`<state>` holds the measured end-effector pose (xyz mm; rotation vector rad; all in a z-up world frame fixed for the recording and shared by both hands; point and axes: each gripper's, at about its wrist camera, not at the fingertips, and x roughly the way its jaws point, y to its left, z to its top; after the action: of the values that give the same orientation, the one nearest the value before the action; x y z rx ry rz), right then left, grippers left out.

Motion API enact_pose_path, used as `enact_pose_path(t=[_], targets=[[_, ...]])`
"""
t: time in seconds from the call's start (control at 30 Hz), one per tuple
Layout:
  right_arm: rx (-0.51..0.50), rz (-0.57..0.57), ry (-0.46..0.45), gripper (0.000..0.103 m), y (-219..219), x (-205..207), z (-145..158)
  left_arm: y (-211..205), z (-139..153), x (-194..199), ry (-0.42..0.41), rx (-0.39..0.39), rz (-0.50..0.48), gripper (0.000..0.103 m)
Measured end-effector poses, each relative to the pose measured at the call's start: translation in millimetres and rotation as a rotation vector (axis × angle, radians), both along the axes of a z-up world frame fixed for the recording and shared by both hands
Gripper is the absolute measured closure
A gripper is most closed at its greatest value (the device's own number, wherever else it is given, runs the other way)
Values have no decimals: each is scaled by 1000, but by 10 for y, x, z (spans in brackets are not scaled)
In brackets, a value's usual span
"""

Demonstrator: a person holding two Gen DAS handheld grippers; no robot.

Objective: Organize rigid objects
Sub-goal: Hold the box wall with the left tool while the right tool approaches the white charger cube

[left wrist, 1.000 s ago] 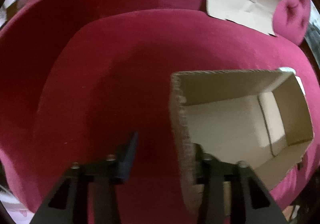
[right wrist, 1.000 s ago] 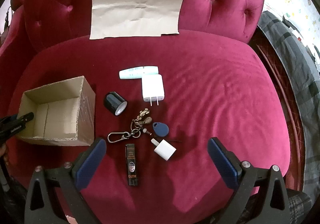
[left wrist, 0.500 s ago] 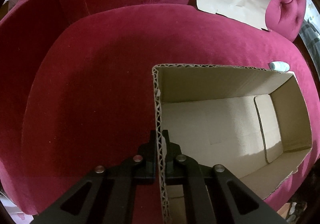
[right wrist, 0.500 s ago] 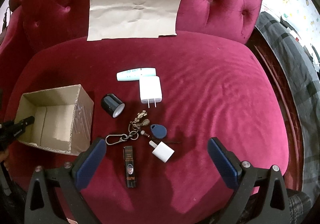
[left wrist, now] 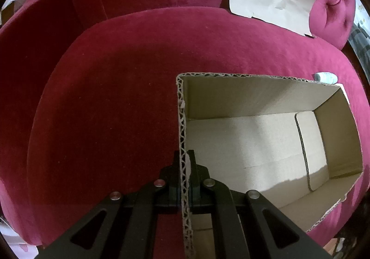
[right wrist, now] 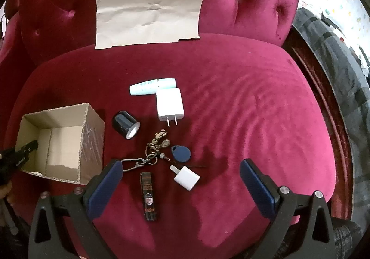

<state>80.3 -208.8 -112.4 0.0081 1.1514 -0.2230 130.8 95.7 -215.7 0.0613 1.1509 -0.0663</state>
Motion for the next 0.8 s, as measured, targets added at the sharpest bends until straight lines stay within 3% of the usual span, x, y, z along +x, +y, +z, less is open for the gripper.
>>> enact_pose_path(t=[0.33, 0.8], targets=[[7, 25, 26, 0, -1, 71, -113, 38, 8, 16, 15, -33, 23, 99], [24, -38, 54, 0, -281, -46, -647, 80, 0, -2, 9, -45, 29, 99]])
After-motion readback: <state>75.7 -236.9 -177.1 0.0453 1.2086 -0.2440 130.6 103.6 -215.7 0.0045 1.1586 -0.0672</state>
